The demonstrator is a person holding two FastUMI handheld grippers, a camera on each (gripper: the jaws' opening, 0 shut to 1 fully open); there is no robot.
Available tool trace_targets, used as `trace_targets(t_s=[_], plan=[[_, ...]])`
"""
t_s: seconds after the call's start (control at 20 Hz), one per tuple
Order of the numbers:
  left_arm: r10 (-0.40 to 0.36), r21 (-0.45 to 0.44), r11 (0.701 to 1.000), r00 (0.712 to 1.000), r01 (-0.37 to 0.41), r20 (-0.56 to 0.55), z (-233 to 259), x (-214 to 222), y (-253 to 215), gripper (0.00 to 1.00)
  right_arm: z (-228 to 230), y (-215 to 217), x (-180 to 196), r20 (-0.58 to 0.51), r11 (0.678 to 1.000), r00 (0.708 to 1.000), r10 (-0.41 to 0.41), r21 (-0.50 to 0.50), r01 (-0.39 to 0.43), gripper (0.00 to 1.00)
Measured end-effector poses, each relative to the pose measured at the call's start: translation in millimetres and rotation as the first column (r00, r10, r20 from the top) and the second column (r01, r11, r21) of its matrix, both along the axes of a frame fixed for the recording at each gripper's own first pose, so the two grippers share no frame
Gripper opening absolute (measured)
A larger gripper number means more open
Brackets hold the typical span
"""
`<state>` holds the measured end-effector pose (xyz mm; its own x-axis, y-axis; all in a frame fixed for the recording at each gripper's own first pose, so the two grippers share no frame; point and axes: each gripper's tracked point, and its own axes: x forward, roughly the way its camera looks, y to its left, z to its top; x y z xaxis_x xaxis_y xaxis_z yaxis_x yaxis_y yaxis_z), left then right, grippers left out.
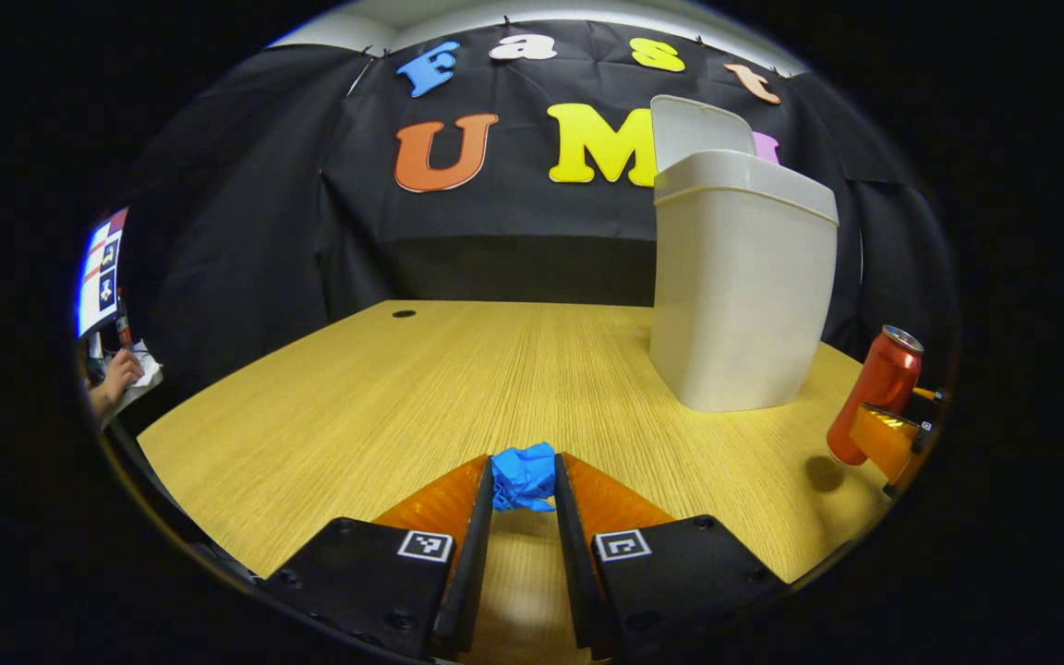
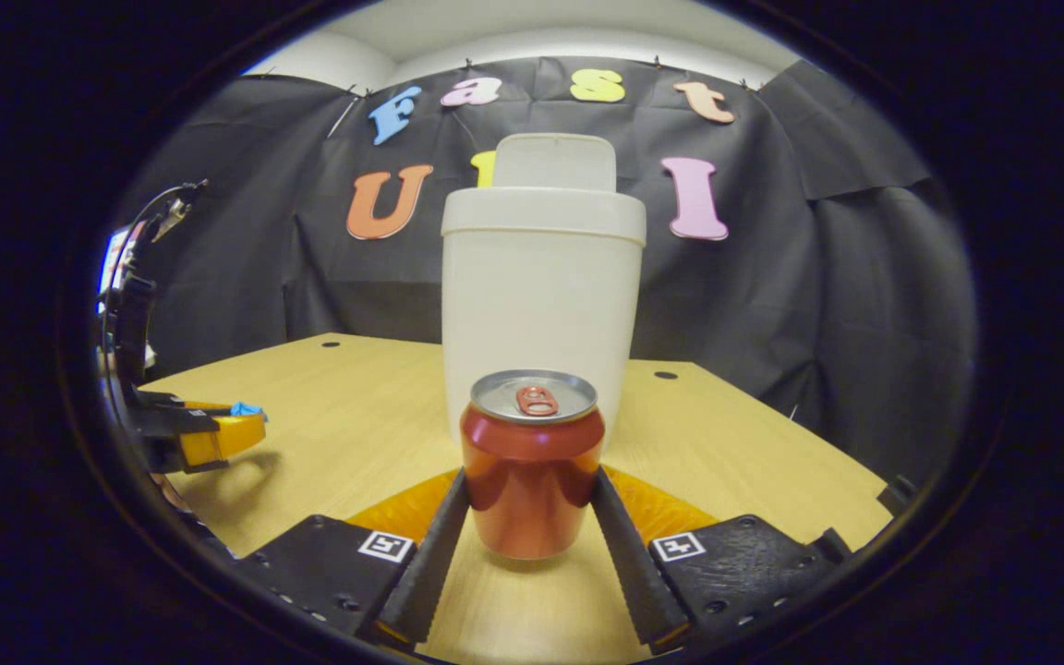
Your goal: Press the lid of the desktop garbage bin to open it, pick up the crumpled paper on the desktop and throw it into the bin, then pick up the pop can on the desktop and drop it into the bin, and finally close the garbage bin lid.
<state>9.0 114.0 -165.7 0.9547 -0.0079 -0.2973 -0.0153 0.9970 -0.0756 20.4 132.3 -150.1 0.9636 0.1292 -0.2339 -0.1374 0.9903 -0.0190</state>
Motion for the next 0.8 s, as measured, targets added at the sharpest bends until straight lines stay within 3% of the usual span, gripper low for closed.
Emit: trace_targets(t_s=[0.2, 0.45, 0.55, 0.8], plan=[[0.003, -0.030, 1.000, 0.999, -0.002, 0.035, 33.7, -5.8, -5.1, 0.42, 43.4, -3.6, -6.4, 0.001, 0.994, 0.999, 0.038, 0.098, -0.038, 0.77], [0.002, -0.012, 1.000, 0.996, -0.001, 0.087, 80.3, -11.7, -20.3, 0.42, 97.0, -24.0, 5.2, 0.026, 0.989, 1.000, 0.000, 0.147, -0.004, 0.75], [-0.011, -0.006, 1.000, 0.995, 0.012, 0.098, 98.4, -12.5, -29.8, 0.42, 110.9, -26.3, 11.6, 0.003, 0.987, 1.000, 0.021, 0.161, -0.022, 0.75], [-0.013, -0.004, 1.000, 0.988, 0.013, 0.154, 146.5, -17.2, -45.7, 0.41, 134.6, -53.2, 23.6, 0.020, 0.997, 1.000, 0.017, 0.070, -0.018, 0.75]])
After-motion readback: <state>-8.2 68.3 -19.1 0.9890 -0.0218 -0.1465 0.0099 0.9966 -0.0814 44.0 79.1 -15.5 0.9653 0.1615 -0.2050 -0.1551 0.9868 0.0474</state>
